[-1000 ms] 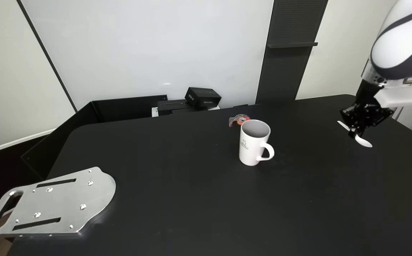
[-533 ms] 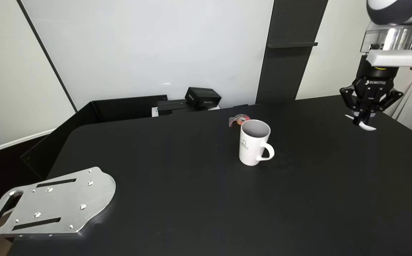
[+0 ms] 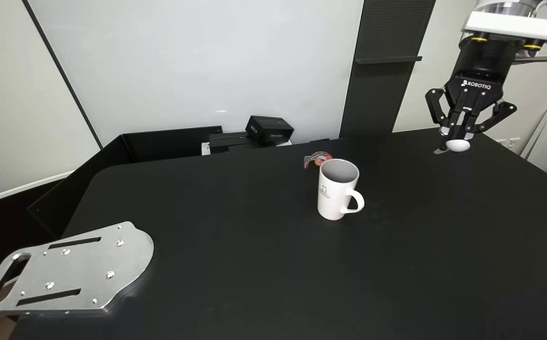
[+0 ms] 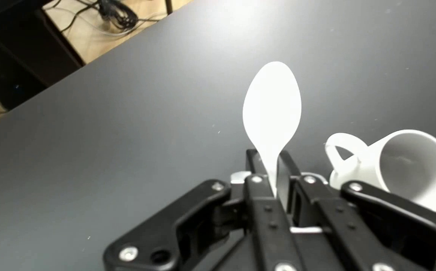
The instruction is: Place the white spoon inside the mug
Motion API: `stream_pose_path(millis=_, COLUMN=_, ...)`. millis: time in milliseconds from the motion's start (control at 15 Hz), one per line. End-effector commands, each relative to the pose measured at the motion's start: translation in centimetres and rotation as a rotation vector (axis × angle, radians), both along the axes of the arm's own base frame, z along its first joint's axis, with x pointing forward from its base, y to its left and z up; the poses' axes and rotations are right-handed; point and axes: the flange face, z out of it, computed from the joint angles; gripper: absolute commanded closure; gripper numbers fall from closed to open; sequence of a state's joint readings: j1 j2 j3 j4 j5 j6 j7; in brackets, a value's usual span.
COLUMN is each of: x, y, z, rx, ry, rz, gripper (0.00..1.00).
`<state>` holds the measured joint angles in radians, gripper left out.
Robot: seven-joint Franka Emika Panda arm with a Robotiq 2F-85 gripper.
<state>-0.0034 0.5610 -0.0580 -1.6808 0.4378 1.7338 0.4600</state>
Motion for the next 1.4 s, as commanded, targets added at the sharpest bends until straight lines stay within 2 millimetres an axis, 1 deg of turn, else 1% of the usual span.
stream_pose_path(millis=0, x=2.0, y=1.6, z=-0.2, rx=0.091, ry=0.082, rz=-0.151, gripper=0.97)
stream_pose_path(millis=333, x=4.4, y=4.6, z=-1.8, rx=0.176, ry=0.132, rz=-0.272, gripper=0.97)
stream_pose_path(millis=667, x=6.2, y=7.5, z=-3.0, rx=0.217, ry=0.162, rz=-0.314, gripper=0.97)
stream_pose_path(millis=1000, x=7.3, y=9.7, z=-3.9, rx=0.229, ry=0.179, rz=-0.331, gripper=0.97)
stream_pose_path(millis=1333, x=7.9, y=11.0, z=-5.2, rx=0.258, ry=0.184, rz=-0.333, gripper=0.97)
